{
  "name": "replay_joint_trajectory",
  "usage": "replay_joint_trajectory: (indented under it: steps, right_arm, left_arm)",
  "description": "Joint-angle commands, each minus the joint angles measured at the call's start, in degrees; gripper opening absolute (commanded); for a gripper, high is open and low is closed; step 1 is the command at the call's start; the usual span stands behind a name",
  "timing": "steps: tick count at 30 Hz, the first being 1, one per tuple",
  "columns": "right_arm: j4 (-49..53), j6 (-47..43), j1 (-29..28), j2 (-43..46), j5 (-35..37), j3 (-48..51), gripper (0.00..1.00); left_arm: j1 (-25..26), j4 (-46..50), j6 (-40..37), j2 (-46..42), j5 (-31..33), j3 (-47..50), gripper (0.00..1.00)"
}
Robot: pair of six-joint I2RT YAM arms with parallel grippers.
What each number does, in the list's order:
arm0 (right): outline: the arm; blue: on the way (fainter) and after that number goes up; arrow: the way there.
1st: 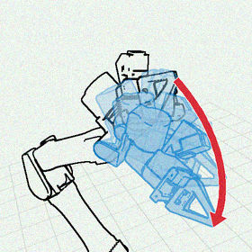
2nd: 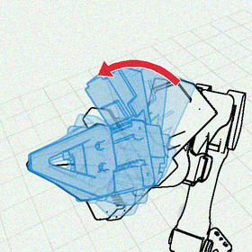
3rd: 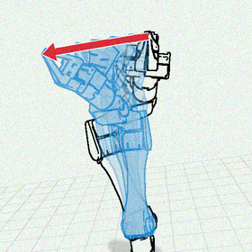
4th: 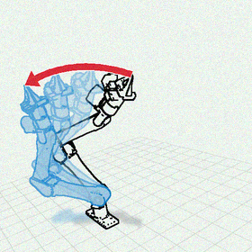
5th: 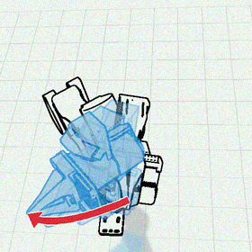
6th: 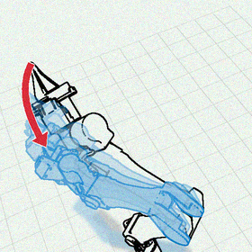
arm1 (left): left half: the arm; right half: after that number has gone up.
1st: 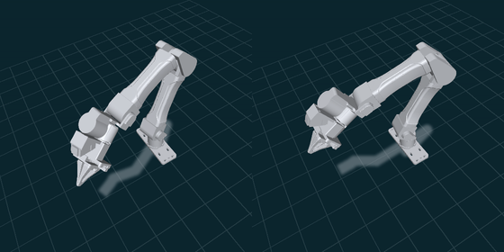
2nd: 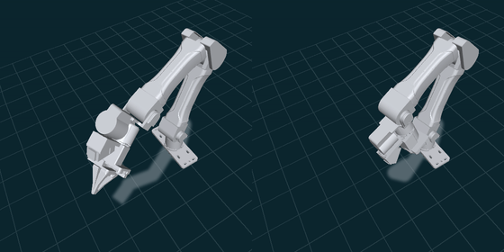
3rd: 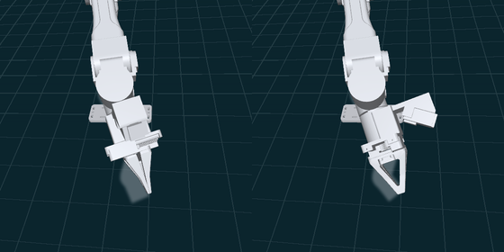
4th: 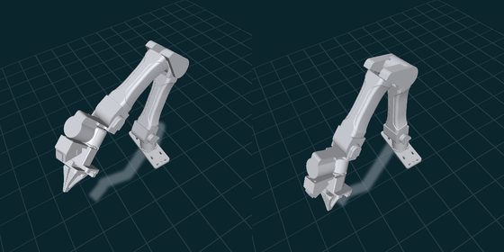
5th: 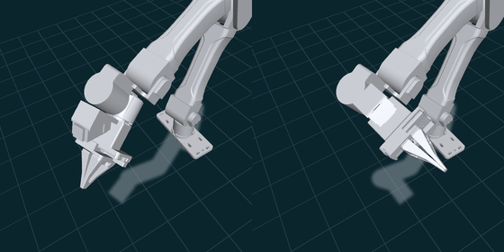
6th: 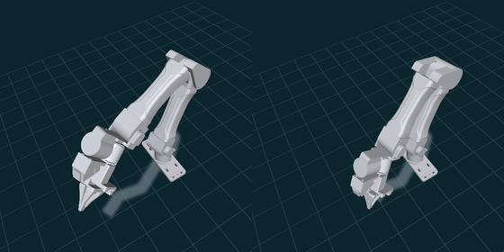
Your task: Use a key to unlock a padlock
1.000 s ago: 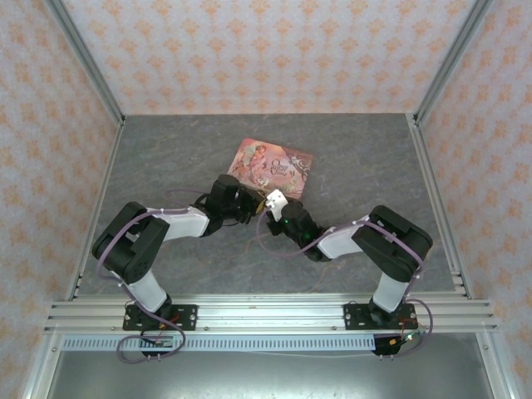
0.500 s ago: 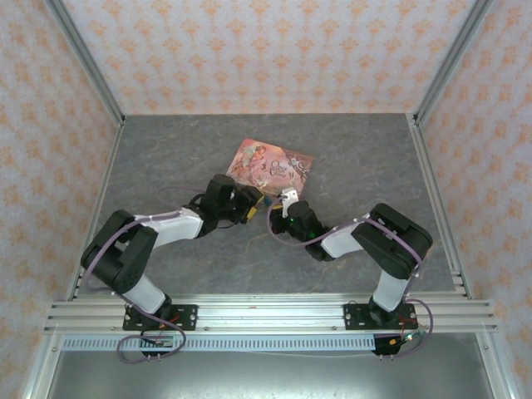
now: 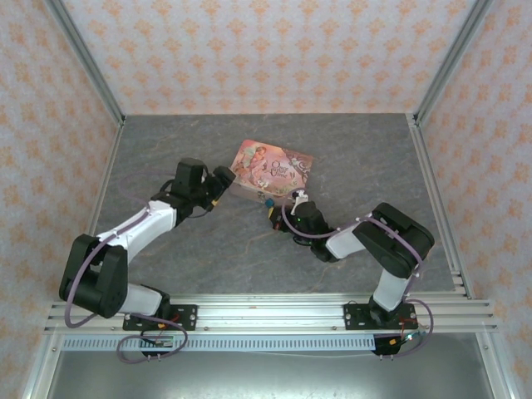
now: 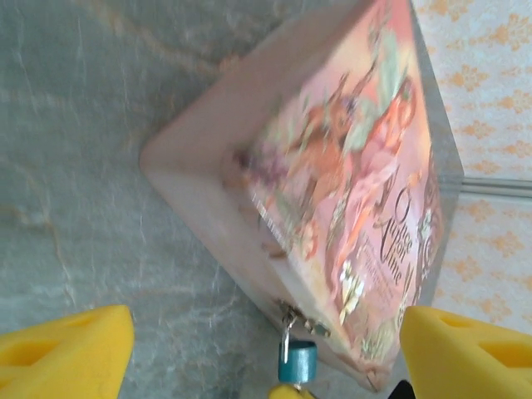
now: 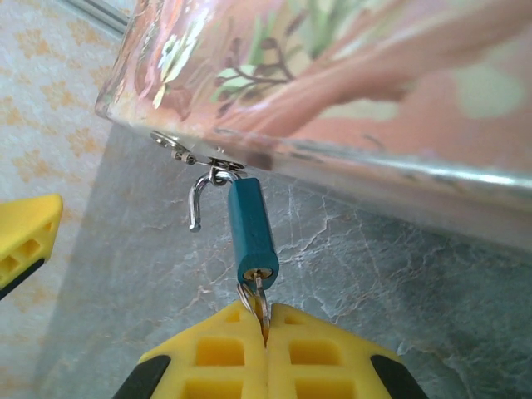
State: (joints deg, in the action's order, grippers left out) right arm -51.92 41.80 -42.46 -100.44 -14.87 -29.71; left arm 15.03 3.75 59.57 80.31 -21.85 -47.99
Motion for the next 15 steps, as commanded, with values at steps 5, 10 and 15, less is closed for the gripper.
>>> replay_joint_trajectory:
  steps: [5, 10, 15]
  right_arm:
    - [0.86, 7.24, 1.55, 0.5, -3.92, 0.1, 0.0]
    - [5.47, 5.22, 2.86, 3.3, -3.82, 0.56, 0.17]
    - [12.0, 2.0, 4.09, 9.55, -0.95, 2.48, 0.33]
  left_arm:
    - [-2.69, 9.87, -13.58, 10.22, -1.45, -13.76, 0.84]
    - [-2.89, 13.29, -17.39, 19.99, -4.95, -23.3, 0.82]
    - [-2.9, 14.5, -19.13, 25.13, -5.4, -26.88, 0.77]
